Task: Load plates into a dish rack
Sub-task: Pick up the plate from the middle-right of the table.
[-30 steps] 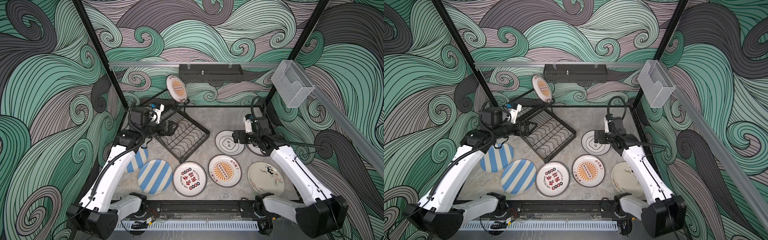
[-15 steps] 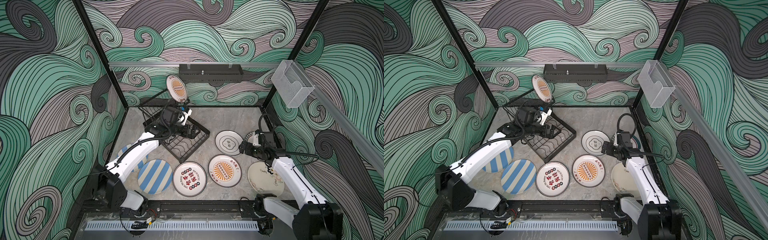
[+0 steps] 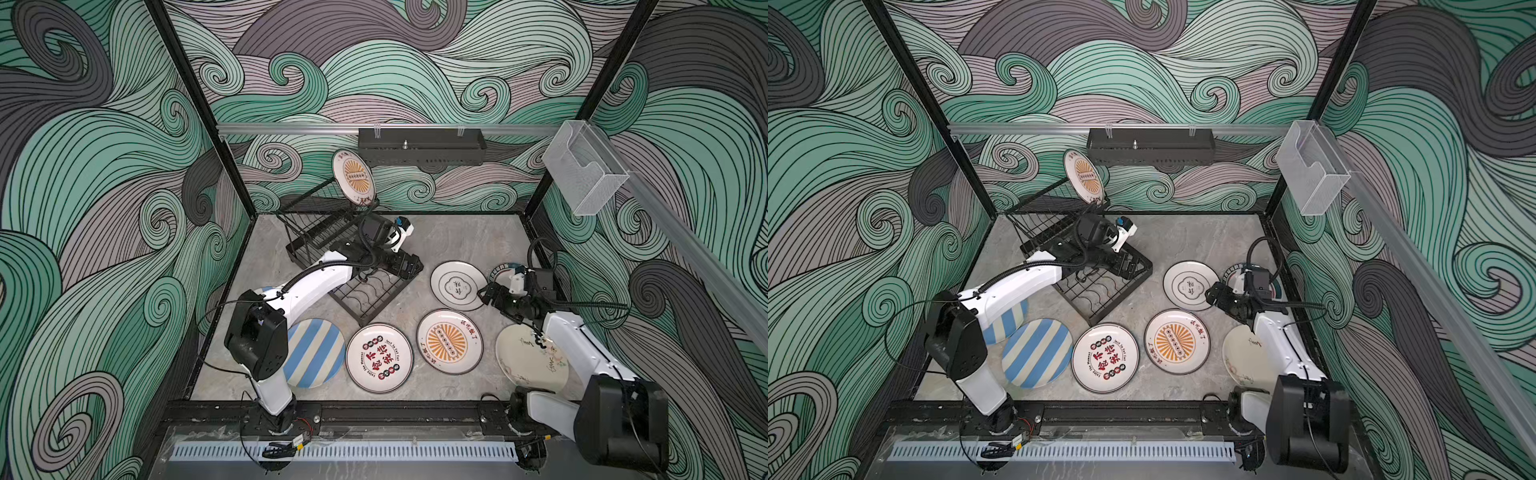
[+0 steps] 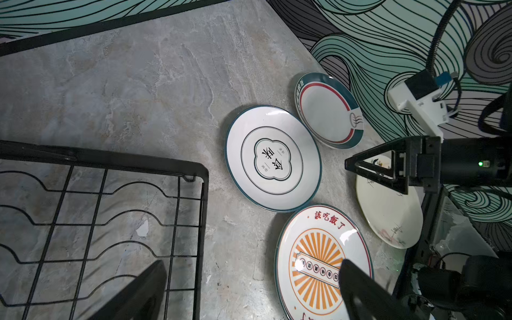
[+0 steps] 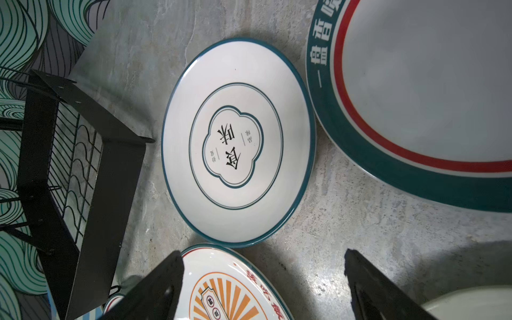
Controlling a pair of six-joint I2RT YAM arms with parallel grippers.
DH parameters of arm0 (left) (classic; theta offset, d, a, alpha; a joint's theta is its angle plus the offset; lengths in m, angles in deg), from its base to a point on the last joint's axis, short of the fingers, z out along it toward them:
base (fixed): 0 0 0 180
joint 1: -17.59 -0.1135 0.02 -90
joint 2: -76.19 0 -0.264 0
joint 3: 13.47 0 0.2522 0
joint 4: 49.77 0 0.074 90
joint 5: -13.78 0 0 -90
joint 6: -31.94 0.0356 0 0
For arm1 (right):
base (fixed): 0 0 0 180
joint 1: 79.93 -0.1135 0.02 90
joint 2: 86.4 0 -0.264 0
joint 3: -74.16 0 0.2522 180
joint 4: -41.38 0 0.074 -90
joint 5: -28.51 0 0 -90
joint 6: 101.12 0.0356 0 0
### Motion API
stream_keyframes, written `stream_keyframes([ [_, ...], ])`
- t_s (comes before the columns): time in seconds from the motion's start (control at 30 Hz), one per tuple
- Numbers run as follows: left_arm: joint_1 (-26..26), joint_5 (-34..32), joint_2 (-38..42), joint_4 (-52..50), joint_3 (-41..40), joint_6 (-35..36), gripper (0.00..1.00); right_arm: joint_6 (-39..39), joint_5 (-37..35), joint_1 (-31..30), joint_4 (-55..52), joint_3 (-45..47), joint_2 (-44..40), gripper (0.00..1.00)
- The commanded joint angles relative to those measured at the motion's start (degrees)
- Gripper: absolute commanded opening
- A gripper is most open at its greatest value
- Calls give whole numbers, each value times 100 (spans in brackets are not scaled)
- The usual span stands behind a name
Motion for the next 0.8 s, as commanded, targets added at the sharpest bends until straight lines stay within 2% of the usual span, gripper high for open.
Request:
stream_keyframes([
  [0.0,66,189,-274,164,248,64,99,254,341,37,428,170,202,89],
  [0.13,121,388,-588,-137,567,89,99,371,469,70,657,278,440,82],
  [0.33,155,310,-590,-95,444,162,99,487,498,82,949,450,690,81],
  [0.57,151,309,-513,-292,403,160,99,1114,763,213,2036,845,961,77],
  [0.77,148,30,-327,-441,244,280,99,1526,908,258,2783,1006,1266,69],
])
